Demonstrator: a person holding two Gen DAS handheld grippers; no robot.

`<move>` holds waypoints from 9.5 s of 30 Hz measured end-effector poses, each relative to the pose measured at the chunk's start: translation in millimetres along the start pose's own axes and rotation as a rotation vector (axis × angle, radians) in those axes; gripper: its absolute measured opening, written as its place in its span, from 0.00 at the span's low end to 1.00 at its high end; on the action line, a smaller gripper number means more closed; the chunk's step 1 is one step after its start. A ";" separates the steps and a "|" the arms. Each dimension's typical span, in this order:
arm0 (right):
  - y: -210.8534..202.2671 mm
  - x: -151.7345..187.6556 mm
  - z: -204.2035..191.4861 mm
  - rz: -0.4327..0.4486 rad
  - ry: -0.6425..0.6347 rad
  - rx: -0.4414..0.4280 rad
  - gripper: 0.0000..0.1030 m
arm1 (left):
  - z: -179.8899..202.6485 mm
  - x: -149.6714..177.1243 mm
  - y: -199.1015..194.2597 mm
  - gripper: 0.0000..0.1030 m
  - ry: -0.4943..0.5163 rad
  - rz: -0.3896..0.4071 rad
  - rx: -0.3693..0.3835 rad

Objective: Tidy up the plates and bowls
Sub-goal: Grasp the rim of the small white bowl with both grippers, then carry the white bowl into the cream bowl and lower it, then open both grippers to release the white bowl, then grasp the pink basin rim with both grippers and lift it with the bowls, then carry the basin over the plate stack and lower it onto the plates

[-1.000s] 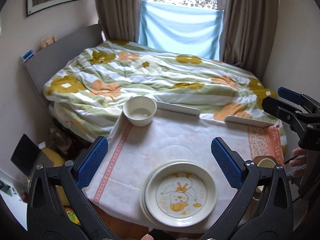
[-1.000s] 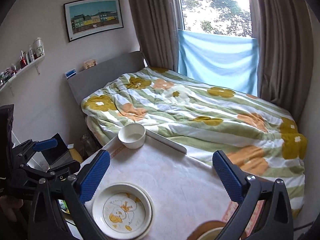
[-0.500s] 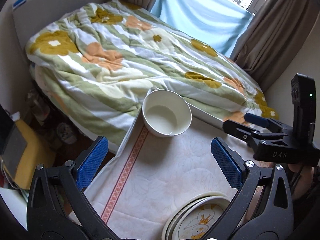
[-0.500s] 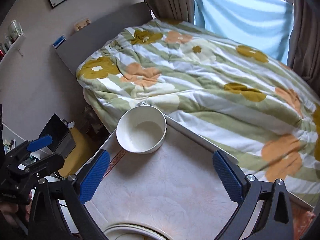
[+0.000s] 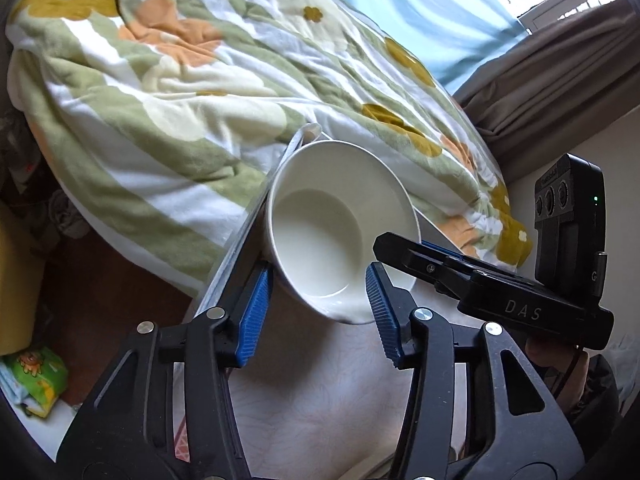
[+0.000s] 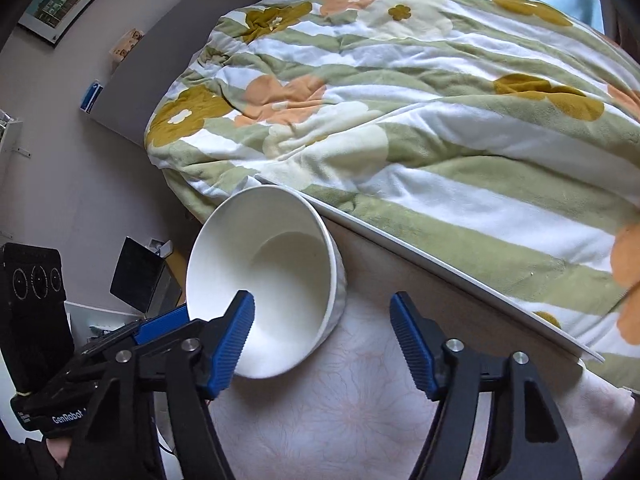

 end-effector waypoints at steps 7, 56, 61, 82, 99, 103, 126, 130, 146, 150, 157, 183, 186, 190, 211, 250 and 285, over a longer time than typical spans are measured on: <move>16.4 -3.0 3.4 -0.012 0.017 -0.022 0.32 | -17.4 -2.2 10.9 0.24 -0.008 -0.001 -0.026; -290.4 253.7 67.7 0.422 0.219 0.105 0.20 | 266.2 252.2 -96.8 0.16 0.350 0.016 0.140; -318.9 315.2 107.5 0.415 0.300 0.165 0.20 | 302.3 314.5 -69.6 0.16 0.377 -0.069 0.164; -282.8 386.5 171.4 0.322 0.425 0.226 0.20 | 320.4 365.2 17.2 0.16 0.610 -0.212 -0.112; -277.0 383.3 165.1 0.292 0.374 0.354 0.20 | 331.8 374.0 27.8 0.16 0.827 -0.161 -0.250; -281.0 384.1 166.4 0.310 0.394 0.333 0.20 | 330.7 375.0 28.4 0.16 0.818 -0.167 -0.239; -377.6 397.9 136.4 0.499 0.268 0.392 1.00 | 330.7 326.8 -77.0 0.17 0.762 0.066 -0.145; -393.7 409.6 121.8 0.572 0.203 0.424 1.00 | 322.8 325.6 -91.3 0.33 0.753 0.094 -0.130; -357.6 424.4 144.1 0.280 0.258 0.526 1.00 | 289.4 356.4 -49.4 1.00 0.814 -0.112 -0.165; -322.8 424.2 167.6 0.158 0.298 0.492 1.00 | 282.4 358.4 -17.6 0.99 0.833 -0.202 -0.186; -273.7 411.5 185.7 0.002 0.242 0.477 0.71 | 275.5 362.0 29.4 0.79 0.846 -0.304 -0.207; -222.2 391.5 184.8 -0.008 0.121 0.398 0.10 | 293.7 373.4 72.2 0.12 0.948 -0.338 -0.113; -223.5 388.1 182.7 -0.001 0.119 0.412 0.10 | 296.2 370.9 69.9 0.12 0.966 -0.314 -0.127; -235.2 381.9 182.0 0.036 0.112 0.430 0.10 | 300.7 366.9 57.0 0.12 0.964 -0.278 -0.115; -255.5 306.7 40.3 0.146 -0.133 0.435 0.10 | 223.8 290.3 -94.6 0.12 0.812 -0.082 -0.197; -110.4 309.8 -35.8 0.148 0.115 0.477 0.10 | 68.5 267.5 -59.2 0.13 0.940 -0.177 -0.188; -137.5 315.1 -41.5 0.164 0.190 0.481 0.12 | 79.6 263.7 -83.2 0.14 0.967 -0.160 -0.272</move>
Point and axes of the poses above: each gripper's, at about its wrist camera, not at the fingertips, and y roughly the way its jaws point, z to its right, x to its underside, the point moved 4 cm from there along y, roughly the way its jaws point, and after that the axes turned 2 degrees about -y, right-handed, at the moved point
